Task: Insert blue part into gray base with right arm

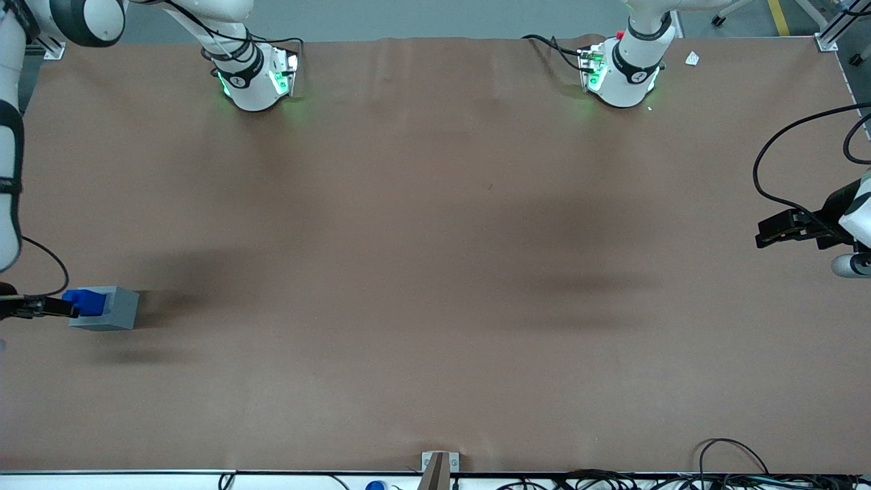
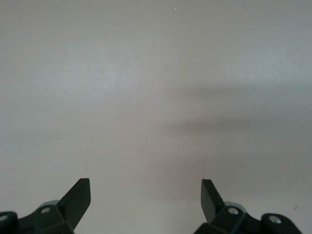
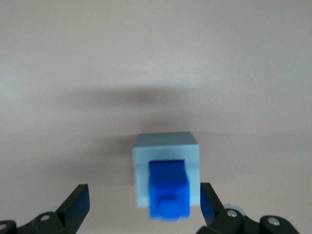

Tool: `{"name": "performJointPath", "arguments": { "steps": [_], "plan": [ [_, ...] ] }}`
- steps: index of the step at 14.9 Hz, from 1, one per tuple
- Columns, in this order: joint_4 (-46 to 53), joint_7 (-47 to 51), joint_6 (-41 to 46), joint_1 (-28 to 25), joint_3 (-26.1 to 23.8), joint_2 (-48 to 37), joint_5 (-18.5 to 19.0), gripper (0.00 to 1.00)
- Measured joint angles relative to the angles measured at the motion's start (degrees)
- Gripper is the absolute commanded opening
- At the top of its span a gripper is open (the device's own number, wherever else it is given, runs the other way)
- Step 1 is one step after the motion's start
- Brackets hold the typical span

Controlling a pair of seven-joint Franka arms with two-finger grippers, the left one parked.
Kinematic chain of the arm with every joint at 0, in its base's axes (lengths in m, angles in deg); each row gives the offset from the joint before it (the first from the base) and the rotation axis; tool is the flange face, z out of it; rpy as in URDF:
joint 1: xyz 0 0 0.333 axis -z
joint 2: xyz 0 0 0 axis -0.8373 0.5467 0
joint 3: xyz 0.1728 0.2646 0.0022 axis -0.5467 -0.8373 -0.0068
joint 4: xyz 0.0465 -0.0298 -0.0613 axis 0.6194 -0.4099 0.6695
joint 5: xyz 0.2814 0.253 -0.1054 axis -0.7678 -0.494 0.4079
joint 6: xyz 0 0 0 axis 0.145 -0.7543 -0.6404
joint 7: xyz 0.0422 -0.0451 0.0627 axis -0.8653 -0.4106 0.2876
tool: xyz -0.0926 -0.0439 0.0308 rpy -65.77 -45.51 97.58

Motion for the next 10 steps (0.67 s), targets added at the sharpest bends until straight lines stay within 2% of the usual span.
{"name": "performJointPath", "arguments": {
  "steps": [5, 10],
  "plan": [
    [-0.12, 6.59, 12.22, -6.32, -0.24, -12.48, -0.17, 1.00],
    [-5.95, 11.97, 18.81, -11.16, -0.29, -24.58, -0.14, 1.00]
  ]
}}
